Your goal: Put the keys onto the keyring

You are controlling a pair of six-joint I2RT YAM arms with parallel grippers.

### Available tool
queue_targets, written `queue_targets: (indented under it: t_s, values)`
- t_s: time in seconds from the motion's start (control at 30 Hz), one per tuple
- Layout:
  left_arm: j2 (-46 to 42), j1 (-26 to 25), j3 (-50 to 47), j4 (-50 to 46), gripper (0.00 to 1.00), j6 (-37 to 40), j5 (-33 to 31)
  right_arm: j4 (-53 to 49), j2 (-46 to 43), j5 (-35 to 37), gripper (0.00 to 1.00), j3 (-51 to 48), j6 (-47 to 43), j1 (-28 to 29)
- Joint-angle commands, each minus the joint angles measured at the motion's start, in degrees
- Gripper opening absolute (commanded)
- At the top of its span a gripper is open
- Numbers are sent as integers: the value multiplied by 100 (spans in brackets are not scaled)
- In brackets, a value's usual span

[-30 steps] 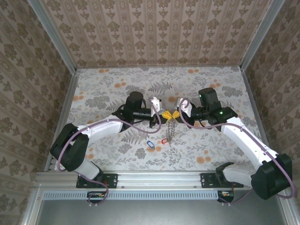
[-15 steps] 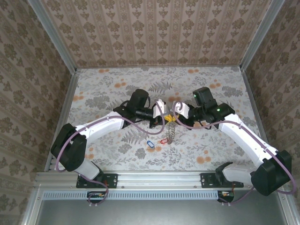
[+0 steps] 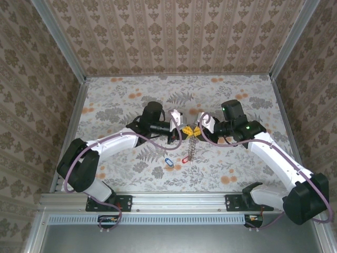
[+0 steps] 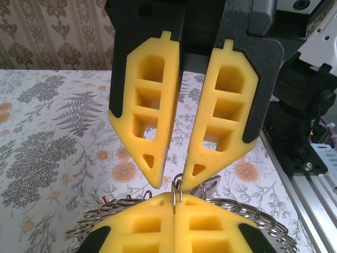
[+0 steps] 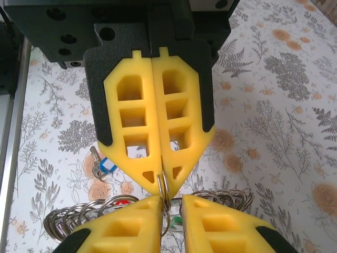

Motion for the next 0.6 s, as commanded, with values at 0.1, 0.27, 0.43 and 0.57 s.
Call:
queue_targets:
  t_s: [0.1, 0.27, 0.43, 0.57]
  values:
    - [-68, 22, 23, 999, 0, -420, 578, -25, -18, -441, 8, -127, -5, -212]
    - [-16, 51, -5, 1200, 0, -574, 610, -62, 19, -612, 0, -49, 60, -278]
    - [54, 43, 92, 695, 0, -291, 420, -138, 19, -687, 0, 124, 133, -270]
    - [104, -39, 403, -545, 11, 475, 78, -439, 33, -316, 0, 359, -16, -180]
